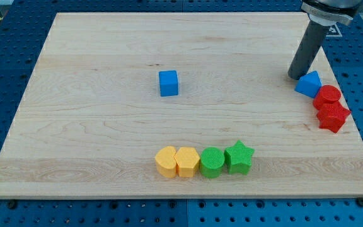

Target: Nudge the blue triangle right a bit

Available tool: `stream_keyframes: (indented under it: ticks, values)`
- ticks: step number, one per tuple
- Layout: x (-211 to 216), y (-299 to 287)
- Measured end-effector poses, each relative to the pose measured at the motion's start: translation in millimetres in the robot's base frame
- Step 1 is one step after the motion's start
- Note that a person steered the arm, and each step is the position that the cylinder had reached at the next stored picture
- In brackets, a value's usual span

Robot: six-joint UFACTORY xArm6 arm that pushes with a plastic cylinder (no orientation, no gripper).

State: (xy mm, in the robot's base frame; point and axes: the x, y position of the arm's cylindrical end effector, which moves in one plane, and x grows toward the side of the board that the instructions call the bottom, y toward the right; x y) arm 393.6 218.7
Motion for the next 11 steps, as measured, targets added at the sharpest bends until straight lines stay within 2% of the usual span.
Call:
stream_keyframes:
  ticks: [5, 9, 11]
  values:
    - [43, -48]
    - [52, 2]
    - [52, 2]
